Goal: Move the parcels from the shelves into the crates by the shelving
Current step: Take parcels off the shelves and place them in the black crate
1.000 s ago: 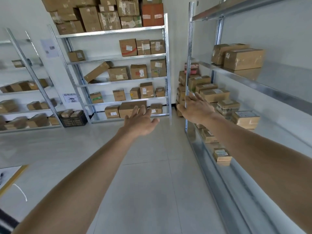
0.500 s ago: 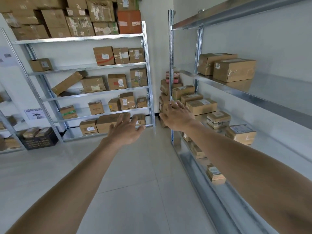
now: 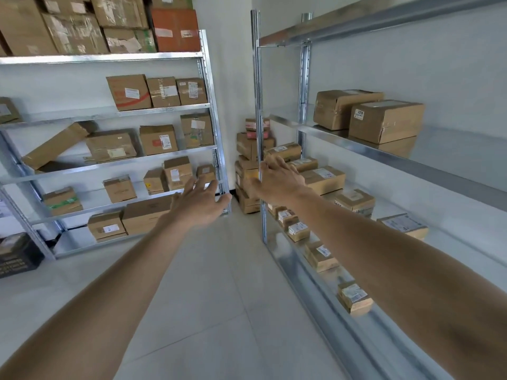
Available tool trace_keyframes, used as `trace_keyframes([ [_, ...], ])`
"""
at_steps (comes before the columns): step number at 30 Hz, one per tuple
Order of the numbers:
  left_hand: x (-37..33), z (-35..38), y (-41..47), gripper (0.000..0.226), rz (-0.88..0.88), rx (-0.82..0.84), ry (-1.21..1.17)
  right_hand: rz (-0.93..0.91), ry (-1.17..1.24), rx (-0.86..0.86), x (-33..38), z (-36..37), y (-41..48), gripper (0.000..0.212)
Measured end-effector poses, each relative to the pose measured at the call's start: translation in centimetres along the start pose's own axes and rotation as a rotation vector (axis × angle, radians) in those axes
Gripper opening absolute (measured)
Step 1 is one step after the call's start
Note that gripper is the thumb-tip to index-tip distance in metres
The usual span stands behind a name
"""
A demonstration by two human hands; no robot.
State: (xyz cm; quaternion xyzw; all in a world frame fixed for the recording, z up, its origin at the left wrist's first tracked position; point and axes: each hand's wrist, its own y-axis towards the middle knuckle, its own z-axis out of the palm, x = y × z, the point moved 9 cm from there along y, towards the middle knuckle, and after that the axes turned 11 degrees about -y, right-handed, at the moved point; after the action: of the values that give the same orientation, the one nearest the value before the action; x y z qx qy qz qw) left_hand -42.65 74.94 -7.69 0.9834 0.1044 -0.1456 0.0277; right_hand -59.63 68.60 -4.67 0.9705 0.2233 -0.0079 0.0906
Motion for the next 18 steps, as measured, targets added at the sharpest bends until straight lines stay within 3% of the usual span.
trace_keyframes([
  [9, 1.3, 1.8, 12.0, 0.071, 0.014, 0.026, 0.026, 0.005, 0.006, 0.011, -1.6, 4.1, 11.8, 0.071],
  [18, -2.1, 0.4, 25.1, 0.070, 0.053, -0.007, 0.037, 0.011, -0.008, -0.046, -6.0, 4.6, 24.7, 0.072],
])
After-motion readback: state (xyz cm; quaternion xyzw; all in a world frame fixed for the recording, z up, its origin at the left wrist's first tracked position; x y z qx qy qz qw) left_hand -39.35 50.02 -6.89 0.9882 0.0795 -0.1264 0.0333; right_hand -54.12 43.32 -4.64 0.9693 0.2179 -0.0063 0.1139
